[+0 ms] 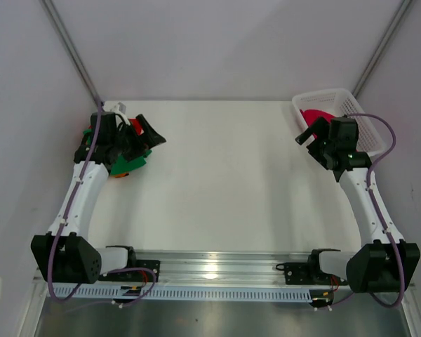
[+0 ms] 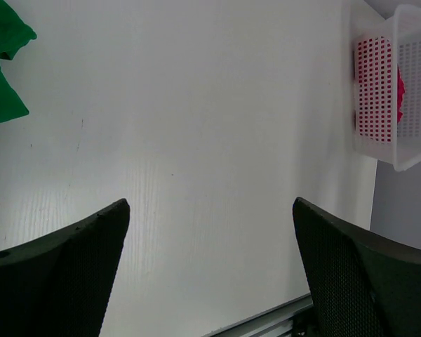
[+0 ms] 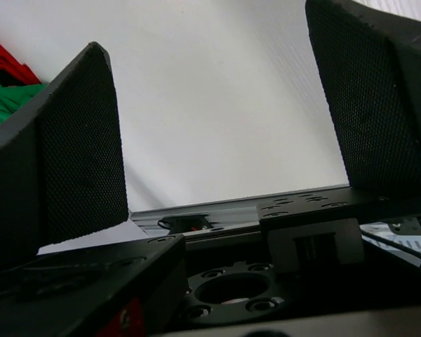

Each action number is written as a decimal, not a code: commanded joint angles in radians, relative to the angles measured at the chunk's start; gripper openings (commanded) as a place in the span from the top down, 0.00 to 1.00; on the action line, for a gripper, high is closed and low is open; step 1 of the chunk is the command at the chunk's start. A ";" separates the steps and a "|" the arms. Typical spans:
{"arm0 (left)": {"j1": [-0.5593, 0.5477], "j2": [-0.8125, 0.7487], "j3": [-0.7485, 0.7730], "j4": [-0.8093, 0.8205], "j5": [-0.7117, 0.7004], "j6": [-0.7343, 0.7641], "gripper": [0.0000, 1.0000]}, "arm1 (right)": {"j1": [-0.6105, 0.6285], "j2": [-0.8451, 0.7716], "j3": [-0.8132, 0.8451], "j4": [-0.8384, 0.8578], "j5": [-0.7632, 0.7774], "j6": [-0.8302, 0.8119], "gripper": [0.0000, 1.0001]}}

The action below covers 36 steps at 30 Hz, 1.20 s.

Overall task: Fold and stack the t-shirts
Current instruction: Grab crumpled tshirt from bin with the right arm

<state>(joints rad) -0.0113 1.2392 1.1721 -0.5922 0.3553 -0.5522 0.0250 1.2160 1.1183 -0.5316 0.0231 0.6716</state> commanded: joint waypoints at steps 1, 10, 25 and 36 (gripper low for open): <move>0.008 -0.001 -0.006 0.034 0.034 -0.022 0.01 | 0.003 -0.039 0.014 0.010 0.040 -0.033 0.01; 0.008 -0.023 -0.045 0.031 0.020 -0.005 0.00 | -0.014 0.069 0.106 -0.008 0.251 -0.148 0.00; 0.053 -0.066 -0.100 -0.015 -0.016 0.031 0.00 | -0.284 0.306 0.208 0.166 0.008 -0.067 0.02; 0.051 -0.098 -0.167 0.009 0.016 0.008 0.01 | -0.411 0.635 0.409 0.182 -0.239 0.032 0.03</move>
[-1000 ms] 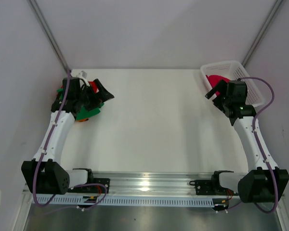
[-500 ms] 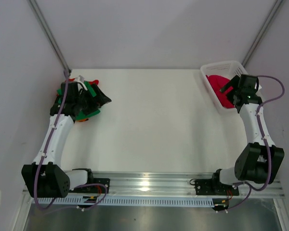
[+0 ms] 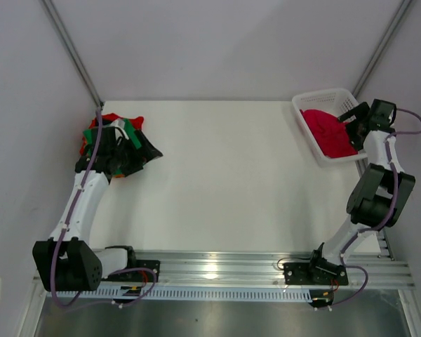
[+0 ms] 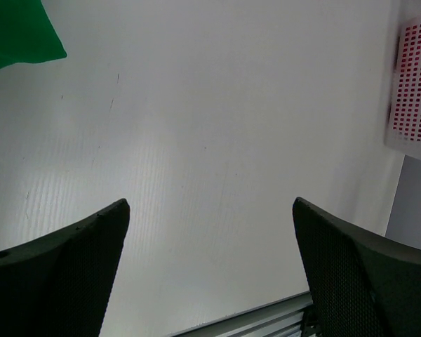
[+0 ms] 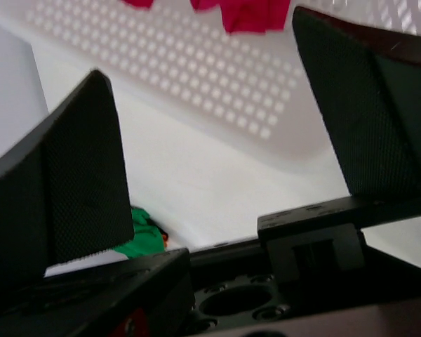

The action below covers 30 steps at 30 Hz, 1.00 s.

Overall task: Fold and stack the t-shirts
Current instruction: Grab crumpled tshirt from bin with the right arm

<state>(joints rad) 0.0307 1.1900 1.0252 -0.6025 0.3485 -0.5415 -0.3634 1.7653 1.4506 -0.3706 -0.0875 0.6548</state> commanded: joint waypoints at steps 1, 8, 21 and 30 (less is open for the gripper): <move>0.009 -0.055 -0.025 0.023 0.033 -0.009 0.01 | -0.023 0.112 0.112 0.036 -0.176 0.071 0.03; 0.009 -0.157 -0.145 0.059 0.056 -0.057 0.01 | -0.011 0.266 0.241 0.087 -0.241 0.178 0.04; 0.009 -0.233 -0.169 -0.017 -0.017 -0.026 0.01 | 0.081 0.465 0.570 -0.355 0.044 0.330 0.06; 0.011 -0.250 -0.108 -0.079 -0.060 0.009 0.00 | 0.136 0.491 0.565 -0.473 0.161 0.471 0.06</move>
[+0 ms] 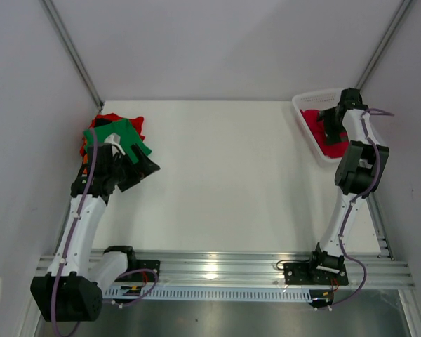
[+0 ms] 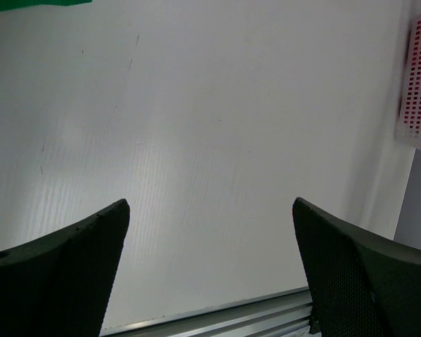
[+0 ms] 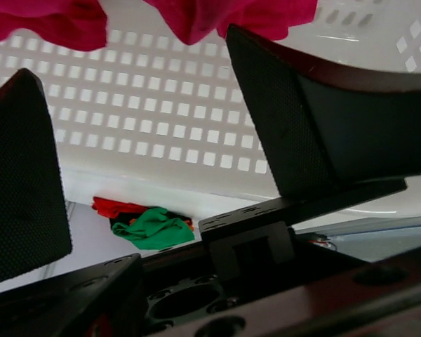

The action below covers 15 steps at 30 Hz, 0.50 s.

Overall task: Fold and stack the t-shirts
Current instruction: Grab crumpled tshirt from bin with the right arm

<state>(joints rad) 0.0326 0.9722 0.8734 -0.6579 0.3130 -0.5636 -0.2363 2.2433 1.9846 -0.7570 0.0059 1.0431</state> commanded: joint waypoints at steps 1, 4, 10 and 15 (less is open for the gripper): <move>0.007 -0.035 0.039 -0.028 -0.031 0.031 0.00 | 0.012 0.018 0.039 -0.097 0.077 0.090 0.06; 0.009 -0.050 0.032 -0.042 -0.040 0.033 0.01 | 0.012 0.038 0.075 -0.143 0.132 0.100 0.06; 0.009 -0.081 0.019 -0.068 -0.071 0.050 0.00 | -0.015 0.042 0.085 -0.200 0.224 0.129 0.07; 0.009 -0.084 0.024 -0.094 -0.083 0.053 0.00 | -0.049 0.038 0.060 -0.185 0.243 0.143 0.07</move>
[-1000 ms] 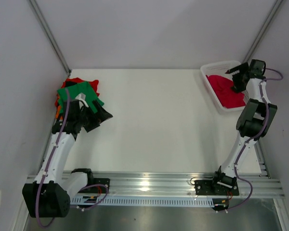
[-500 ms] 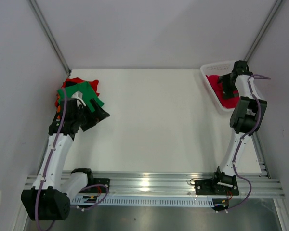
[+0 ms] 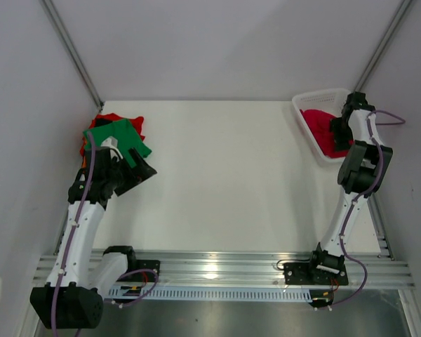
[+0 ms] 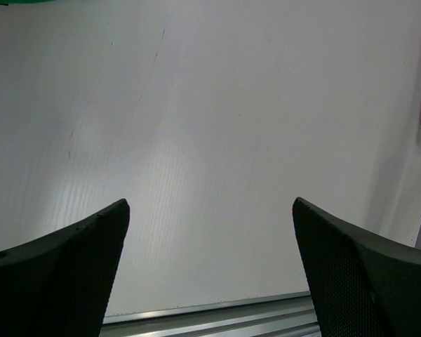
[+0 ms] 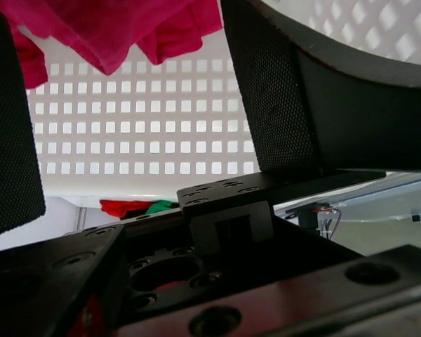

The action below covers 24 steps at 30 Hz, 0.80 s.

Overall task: Fold and stack the t-shirts
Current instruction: Grab crumpled tshirt from bin with the right arm

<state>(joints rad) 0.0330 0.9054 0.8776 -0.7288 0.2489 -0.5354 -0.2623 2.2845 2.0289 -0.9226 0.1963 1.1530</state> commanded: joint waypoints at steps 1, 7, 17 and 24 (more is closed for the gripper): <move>0.007 -0.017 0.018 -0.024 -0.017 0.023 0.01 | -0.028 0.001 0.017 -0.019 0.048 0.034 0.07; 0.008 -0.023 0.026 -0.049 -0.023 0.014 0.00 | -0.055 0.036 0.017 -0.002 0.031 0.024 0.10; 0.007 -0.034 0.087 -0.103 -0.042 0.018 0.01 | -0.048 0.102 0.019 0.097 -0.047 -0.047 0.21; 0.007 -0.037 0.118 -0.127 -0.048 0.018 0.01 | -0.022 0.156 0.011 0.146 -0.098 -0.117 0.66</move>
<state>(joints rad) 0.0330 0.8837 0.9516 -0.8352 0.2115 -0.5308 -0.2962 2.3775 2.0430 -0.7979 0.1375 1.0840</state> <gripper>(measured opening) 0.994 0.400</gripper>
